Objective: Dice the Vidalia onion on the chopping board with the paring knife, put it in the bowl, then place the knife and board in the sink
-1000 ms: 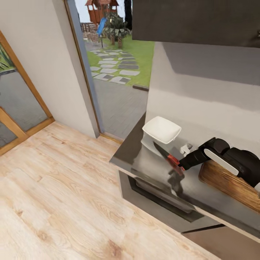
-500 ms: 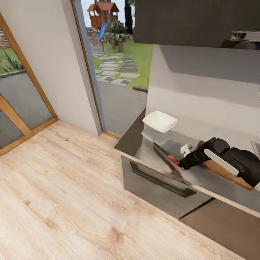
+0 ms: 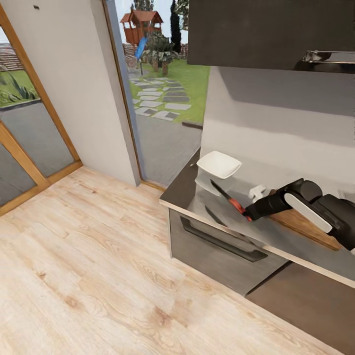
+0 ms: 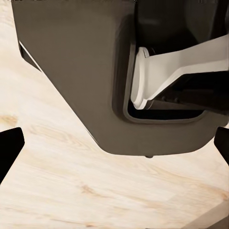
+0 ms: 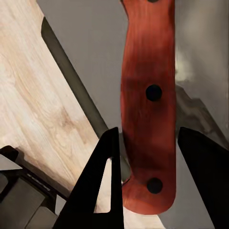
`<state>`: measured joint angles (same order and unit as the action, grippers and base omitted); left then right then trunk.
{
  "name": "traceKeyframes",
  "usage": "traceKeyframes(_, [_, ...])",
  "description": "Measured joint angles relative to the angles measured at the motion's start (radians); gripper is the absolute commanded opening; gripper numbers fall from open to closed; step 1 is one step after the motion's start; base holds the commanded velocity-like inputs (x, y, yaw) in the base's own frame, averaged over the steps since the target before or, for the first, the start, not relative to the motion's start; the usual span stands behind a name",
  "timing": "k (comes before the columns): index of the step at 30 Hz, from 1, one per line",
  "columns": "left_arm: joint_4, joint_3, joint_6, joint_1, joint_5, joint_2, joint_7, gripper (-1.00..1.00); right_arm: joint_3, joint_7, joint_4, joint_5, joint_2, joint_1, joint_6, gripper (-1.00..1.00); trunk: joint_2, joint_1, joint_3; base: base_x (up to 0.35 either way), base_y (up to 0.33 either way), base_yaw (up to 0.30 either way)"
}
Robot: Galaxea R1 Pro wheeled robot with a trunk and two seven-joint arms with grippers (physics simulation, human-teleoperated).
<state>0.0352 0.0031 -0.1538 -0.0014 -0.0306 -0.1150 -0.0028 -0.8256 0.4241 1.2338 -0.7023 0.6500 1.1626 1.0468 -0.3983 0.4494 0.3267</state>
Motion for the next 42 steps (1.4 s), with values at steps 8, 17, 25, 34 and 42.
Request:
traceKeyframes(8, [0.000,0.000,0.000,0.000,0.000,-0.001,0.000,1.00,0.006,0.000,0.002,0.002,0.017,0.000,0.000,-1.00,0.000,0.000,-0.010,-0.002,0.000,0.000])
traceKeyframes(17, [0.001,0.000,0.000,0.000,0.000,-0.001,0.000,1.00,0.007,-0.001,0.002,0.001,0.071,0.000,-0.001,-1.00,0.000,0.001,-0.021,-0.223,-0.148,0.000])
traceKeyframes(25, [0.000,0.000,0.000,0.000,0.000,-0.001,0.000,1.00,0.008,-0.001,0.002,0.002,0.075,0.000,-0.001,-1.00,0.000,0.000,-0.030,-0.184,-0.095,0.000])
traceKeyframes(34, [0.001,0.000,0.000,0.000,0.000,-0.001,0.000,1.00,0.016,-0.001,0.003,0.004,0.094,0.000,-0.002,-1.00,0.000,0.000,-0.034,-0.015,-0.004,-0.038])
traceKeyframes(42, [0.001,0.000,0.000,0.000,0.000,0.000,0.000,1.00,0.027,-0.002,0.003,0.004,0.095,-0.001,-0.003,-1.00,0.000,0.000,-0.034,0.000,0.000,-0.279])
